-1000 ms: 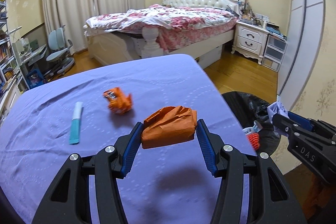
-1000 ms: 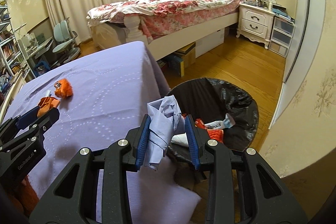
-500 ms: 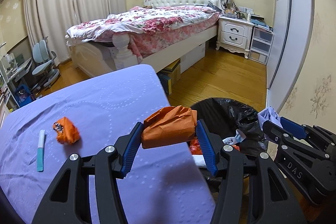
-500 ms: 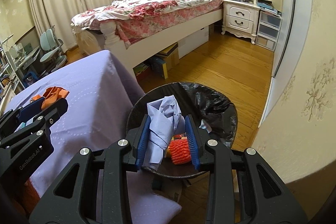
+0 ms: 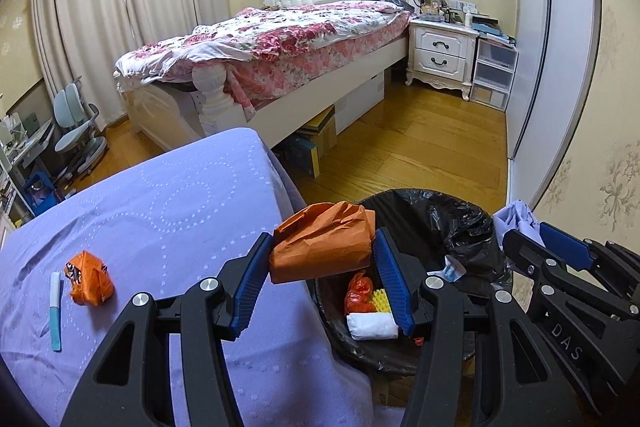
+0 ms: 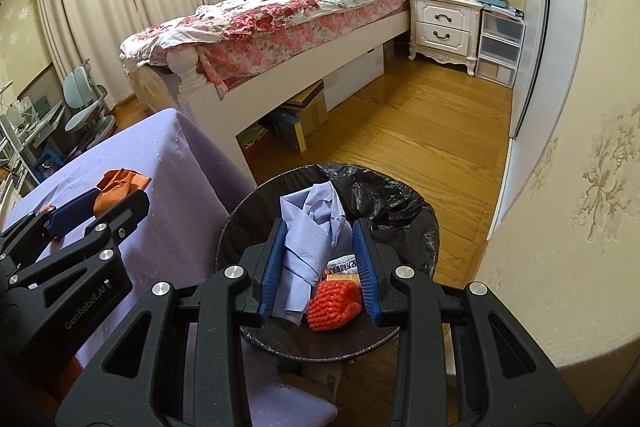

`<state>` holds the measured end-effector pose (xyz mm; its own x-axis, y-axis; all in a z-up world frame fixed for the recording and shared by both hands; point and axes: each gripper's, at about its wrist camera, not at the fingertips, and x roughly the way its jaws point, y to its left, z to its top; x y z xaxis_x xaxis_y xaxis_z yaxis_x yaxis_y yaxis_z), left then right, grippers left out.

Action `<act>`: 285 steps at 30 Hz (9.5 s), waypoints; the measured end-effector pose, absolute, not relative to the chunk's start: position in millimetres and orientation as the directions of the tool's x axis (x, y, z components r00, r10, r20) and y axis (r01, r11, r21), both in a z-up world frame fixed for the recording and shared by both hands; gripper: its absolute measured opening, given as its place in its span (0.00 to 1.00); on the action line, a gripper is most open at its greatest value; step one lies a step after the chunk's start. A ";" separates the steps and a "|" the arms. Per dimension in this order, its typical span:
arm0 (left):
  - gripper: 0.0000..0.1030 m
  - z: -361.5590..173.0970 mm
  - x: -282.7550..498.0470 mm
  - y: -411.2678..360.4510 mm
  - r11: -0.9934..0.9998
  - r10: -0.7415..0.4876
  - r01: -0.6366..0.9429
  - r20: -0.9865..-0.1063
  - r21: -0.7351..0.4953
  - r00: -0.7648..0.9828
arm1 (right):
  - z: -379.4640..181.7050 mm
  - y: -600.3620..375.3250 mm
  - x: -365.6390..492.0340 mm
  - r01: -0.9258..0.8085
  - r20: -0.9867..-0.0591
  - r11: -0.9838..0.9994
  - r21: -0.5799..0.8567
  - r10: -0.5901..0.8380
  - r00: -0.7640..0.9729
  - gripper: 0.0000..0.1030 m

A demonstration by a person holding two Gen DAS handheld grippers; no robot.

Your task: Collect trash

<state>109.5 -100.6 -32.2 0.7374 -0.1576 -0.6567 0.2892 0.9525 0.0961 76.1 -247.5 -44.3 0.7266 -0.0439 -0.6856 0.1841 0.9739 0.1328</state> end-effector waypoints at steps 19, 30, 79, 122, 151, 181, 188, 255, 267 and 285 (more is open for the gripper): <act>0.71 -38.4 121.7 -104.5 0.956 -0.153 0.279 -0.670 0.084 0.726 | -46.4 -255.8 87.3 0.216 -0.697 0.968 0.128 -0.067 0.714 0.33; 0.80 -35.2 118.3 -99.9 0.964 -0.140 0.253 -0.662 0.078 0.737 | -42.1 -258.2 80.8 0.260 -0.680 0.960 0.101 -0.124 0.723 0.57; 0.85 -38.8 59.6 197.2 0.948 0.292 -0.299 -0.672 0.109 0.681 | -44.7 0.2 97.9 -0.189 -0.727 0.979 0.079 0.186 0.661 0.90; 0.61 -57.3 98.4 178.6 0.986 0.138 -0.158 -0.770 0.049 0.622 | -52.4 3.7 115.9 -0.219 -0.760 0.974 0.065 0.191 0.622 0.41; 0.21 -52.6 70.3 170.3 0.997 0.029 -0.072 -0.742 -0.027 0.670 | -50.1 -0.1 105.4 -0.219 -0.756 0.971 0.099 0.217 0.618 0.40; 0.21 -38.0 22.9 114.7 0.998 -0.043 0.002 -0.676 -0.062 0.736 | -34.6 -49.0 28.0 -0.163 -0.707 0.980 0.118 0.198 0.679 0.40; 0.21 -28.5 25.3 82.7 0.996 -0.088 0.070 -0.657 -0.054 0.749 | -28.2 -79.7 21.9 -0.101 -0.686 0.987 0.128 0.161 0.710 0.40; 0.77 -29.0 108.9 -91.9 0.948 -0.218 0.316 -0.647 0.037 0.730 | -43.5 -262.4 80.7 0.278 -0.691 0.953 0.124 -0.118 0.714 0.72; 0.85 -11.2 102.3 -78.8 0.965 -0.198 0.263 -0.597 0.022 0.778 | -30.4 -263.1 66.2 0.326 -0.630 0.934 0.146 -0.167 0.759 0.91; 0.88 10.2 63.2 -46.5 0.979 -0.163 0.206 -0.556 0.014 0.815 | -6.3 -238.8 32.7 0.317 -0.614 0.944 0.096 -0.195 0.765 0.91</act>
<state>63.2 -46.5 10.2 0.8152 -0.1635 -0.5557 0.2056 0.9785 0.0137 32.7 -238.8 -6.3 0.7649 -0.1946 -0.6140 0.3168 0.9437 0.0955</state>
